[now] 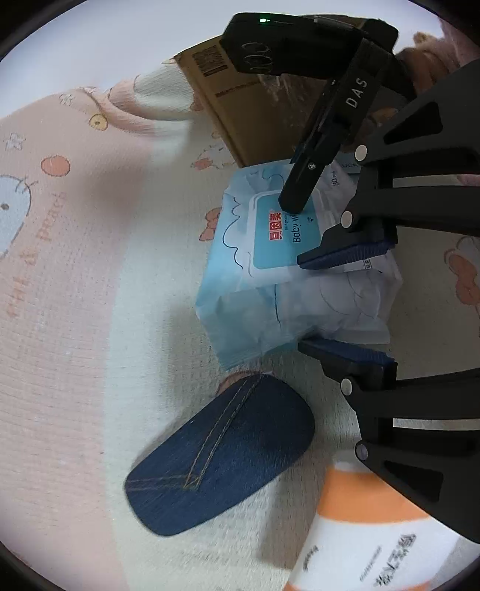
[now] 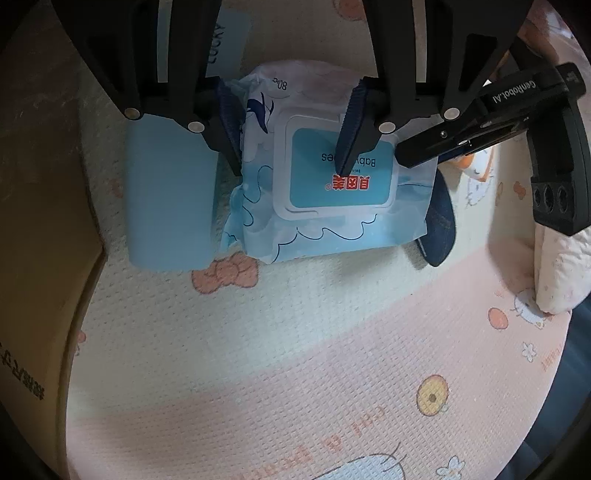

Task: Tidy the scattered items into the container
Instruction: 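Carry the wipes pack with the right gripper over the cardboard box, then lower the wipes pack into the box and open the right gripper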

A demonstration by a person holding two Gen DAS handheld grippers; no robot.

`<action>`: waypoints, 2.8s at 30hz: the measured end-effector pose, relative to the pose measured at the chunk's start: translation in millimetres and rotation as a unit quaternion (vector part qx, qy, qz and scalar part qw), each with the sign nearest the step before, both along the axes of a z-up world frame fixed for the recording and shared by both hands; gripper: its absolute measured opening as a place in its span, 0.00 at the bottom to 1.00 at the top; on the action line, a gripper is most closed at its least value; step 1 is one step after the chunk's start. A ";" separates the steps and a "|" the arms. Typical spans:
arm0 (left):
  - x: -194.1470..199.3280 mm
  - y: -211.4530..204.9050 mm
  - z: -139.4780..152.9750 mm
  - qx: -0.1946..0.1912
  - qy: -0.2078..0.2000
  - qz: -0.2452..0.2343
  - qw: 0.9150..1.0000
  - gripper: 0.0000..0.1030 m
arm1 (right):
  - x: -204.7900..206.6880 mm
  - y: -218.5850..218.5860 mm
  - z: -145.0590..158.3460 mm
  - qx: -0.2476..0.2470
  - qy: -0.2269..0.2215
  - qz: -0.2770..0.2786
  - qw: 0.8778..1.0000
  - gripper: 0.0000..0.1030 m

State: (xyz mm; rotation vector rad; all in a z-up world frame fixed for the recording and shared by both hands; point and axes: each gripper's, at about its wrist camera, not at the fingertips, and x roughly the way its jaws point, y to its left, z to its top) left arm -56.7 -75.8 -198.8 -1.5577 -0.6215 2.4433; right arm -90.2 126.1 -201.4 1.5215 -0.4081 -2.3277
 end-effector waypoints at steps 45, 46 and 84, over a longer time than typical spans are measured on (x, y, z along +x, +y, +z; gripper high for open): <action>-20.0 167.5 227.4 0.017 0.245 -0.113 0.963 0.39 | 65.5 160.2 238.4 0.018 0.236 -0.110 0.965 0.43; -23.9 173.9 228.4 0.019 0.243 -0.117 0.963 0.39 | 65.3 167.8 238.6 0.019 0.233 -0.114 0.966 0.43; -73.5 263.3 176.8 -0.066 0.123 -0.195 0.971 0.50 | 14.1 266.6 179.9 0.062 0.068 -0.087 0.992 0.52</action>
